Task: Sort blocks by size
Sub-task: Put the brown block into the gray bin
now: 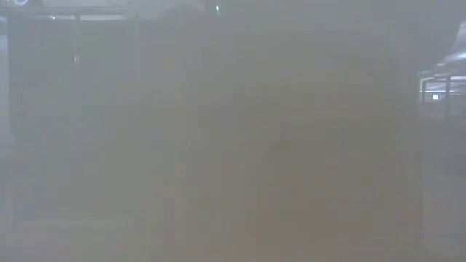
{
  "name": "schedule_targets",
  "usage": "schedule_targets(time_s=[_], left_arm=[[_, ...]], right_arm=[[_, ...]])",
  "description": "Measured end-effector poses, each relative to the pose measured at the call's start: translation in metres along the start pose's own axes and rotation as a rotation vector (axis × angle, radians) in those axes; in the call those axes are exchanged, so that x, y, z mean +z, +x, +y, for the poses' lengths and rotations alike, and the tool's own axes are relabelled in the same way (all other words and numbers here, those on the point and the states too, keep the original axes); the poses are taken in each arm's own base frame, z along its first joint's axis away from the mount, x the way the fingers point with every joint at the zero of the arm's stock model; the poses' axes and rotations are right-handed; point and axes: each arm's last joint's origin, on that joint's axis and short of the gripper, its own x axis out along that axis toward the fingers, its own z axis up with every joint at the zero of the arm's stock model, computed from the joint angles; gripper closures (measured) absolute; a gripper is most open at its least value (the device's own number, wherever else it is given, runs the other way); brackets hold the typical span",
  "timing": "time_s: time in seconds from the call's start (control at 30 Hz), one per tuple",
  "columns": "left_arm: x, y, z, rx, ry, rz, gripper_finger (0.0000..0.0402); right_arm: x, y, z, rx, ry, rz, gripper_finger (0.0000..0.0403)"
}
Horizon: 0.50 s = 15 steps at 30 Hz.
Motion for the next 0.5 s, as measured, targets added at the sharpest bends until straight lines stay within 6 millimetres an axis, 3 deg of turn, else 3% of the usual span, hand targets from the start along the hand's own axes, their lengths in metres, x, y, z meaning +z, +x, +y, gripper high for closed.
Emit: schedule_targets(time_s=[0.27,0.5], left_arm=[[-0.012,0.024,0.01,-0.121,-0.048,-0.002,0.0308],[-0.024,0.039,0.024,-0.124,-0.064,-0.004,0.033]], right_arm=[[-0.001,0.0,0.0,-0.004,-0.013,0.005,0.0382],[-0.002,0.0,-0.001,-0.013,-0.015,0.021,0.0382]])
